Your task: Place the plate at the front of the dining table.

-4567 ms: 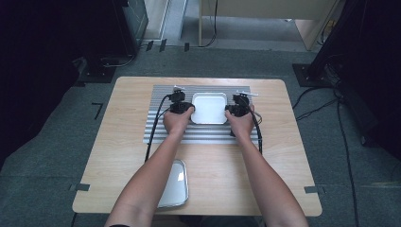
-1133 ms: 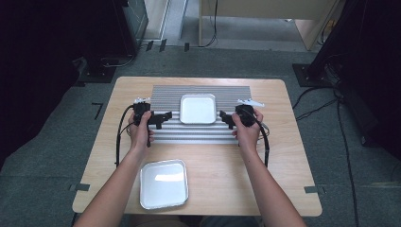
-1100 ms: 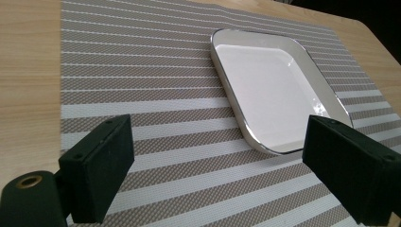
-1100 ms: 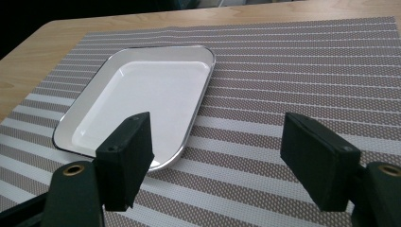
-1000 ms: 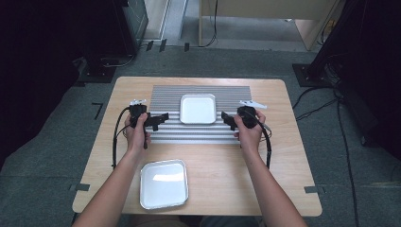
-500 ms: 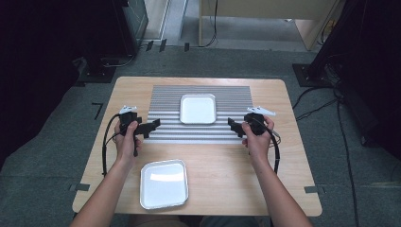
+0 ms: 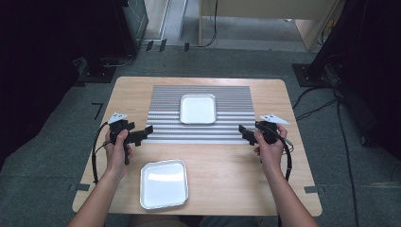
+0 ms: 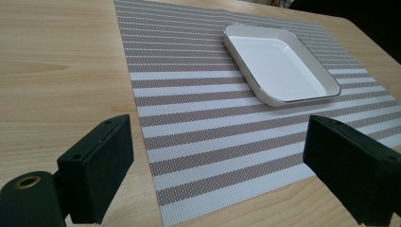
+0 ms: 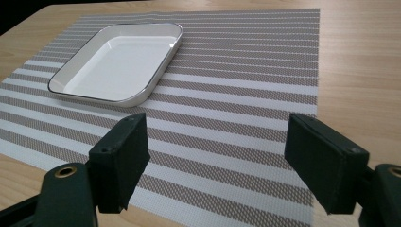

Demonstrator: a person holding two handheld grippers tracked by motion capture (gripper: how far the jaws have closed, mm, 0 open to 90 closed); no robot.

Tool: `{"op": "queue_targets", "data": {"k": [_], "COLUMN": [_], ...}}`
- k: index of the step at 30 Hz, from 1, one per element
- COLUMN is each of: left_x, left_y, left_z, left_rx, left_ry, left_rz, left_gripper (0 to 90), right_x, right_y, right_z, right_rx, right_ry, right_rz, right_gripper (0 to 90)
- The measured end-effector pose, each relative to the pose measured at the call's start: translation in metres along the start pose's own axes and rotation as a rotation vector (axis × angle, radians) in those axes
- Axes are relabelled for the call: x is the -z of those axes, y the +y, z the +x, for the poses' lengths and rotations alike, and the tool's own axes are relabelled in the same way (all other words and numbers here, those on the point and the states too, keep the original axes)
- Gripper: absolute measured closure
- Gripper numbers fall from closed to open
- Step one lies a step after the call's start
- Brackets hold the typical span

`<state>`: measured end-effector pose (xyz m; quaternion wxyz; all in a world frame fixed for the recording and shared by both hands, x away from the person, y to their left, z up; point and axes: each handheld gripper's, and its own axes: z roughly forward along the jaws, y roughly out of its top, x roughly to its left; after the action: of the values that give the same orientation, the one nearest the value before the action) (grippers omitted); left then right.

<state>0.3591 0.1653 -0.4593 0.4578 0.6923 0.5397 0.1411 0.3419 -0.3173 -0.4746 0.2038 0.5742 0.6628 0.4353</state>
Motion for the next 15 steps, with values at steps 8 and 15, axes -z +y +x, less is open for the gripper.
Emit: {"op": "queue_targets", "data": {"k": [8, 15], "left_x": [0.015, 0.031], "left_y": [-0.009, -0.02], "left_z": [0.006, 0.012], "left_rx": [-0.006, -0.002], "left_ry": [0.009, 0.007], "left_rz": [-0.015, -0.029], "left_gripper": [9.4, 9.3], "right_x": [0.017, 0.037], "right_y": [-0.011, -0.022], "right_z": [-0.011, -0.02], "right_rx": [-0.024, -0.023], "right_ry": [0.001, -0.009], "right_rz": [-0.012, -0.025], "right_gripper": [23.0, 23.0]}}
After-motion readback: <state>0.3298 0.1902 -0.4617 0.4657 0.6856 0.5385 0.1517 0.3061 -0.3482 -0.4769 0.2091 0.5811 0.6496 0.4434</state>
